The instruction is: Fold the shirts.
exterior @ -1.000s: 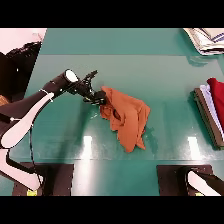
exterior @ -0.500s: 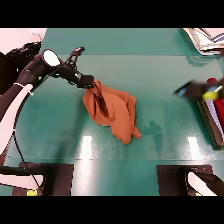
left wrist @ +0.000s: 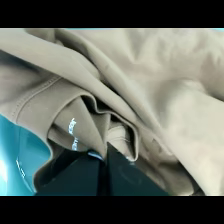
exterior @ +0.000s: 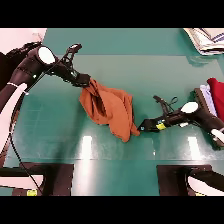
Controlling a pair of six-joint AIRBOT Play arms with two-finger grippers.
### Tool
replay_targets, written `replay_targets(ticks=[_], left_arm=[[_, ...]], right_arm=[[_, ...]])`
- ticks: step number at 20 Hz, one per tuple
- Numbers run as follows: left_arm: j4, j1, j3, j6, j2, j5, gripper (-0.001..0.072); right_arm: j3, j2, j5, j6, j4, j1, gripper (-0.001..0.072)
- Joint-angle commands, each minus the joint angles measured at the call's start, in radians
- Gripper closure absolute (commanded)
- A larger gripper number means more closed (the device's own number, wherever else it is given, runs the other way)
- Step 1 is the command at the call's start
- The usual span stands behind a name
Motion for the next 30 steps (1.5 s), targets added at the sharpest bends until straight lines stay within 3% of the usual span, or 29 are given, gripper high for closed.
replay_targets(ticks=[1,2,4,5,8,13,20,24,30], left_arm=[[0.004,0.001,0.001,0.0,0.001,-0.014,0.068],[0.005,0.001,0.001,0.0,0.001,-0.014,0.068],[0.005,0.001,0.002,0.0,0.001,-0.021,0.0681],[0.005,0.001,0.002,0.0,0.002,-0.03,0.0681],[0.092,0.001,0.051,0.0,0.004,-0.094,0.0681],[0.316,0.001,0.229,-0.001,0.114,-0.105,0.0681],[0.401,0.001,0.36,0.001,0.391,0.129,0.0681],[0.402,0.001,0.36,0.019,0.541,0.246,0.0681],[0.401,0.001,0.36,0.034,0.735,0.312,0.0681]], right_arm=[[0.052,-0.11,-0.016,-0.029,0.029,0.071,0.028],[0.069,-0.126,-0.015,-0.029,0.024,0.072,0.0292],[0.095,-0.14,-0.018,-0.05,0.02,0.071,0.0626],[0.107,-0.134,-0.023,-0.074,0.013,0.064,0.0698],[0.162,-0.072,-0.044,-0.055,-0.034,-0.003,0.0699],[0.38,0.132,-0.037,0.114,-0.336,-0.248,0.07],[0.707,0.348,-0.037,0.106,-0.35,-0.55,0.07],[0.872,0.406,-0.038,0.096,-0.35,-0.599,0.07],[1.114,0.432,-0.026,0.094,-0.352,-0.672,0.07]])
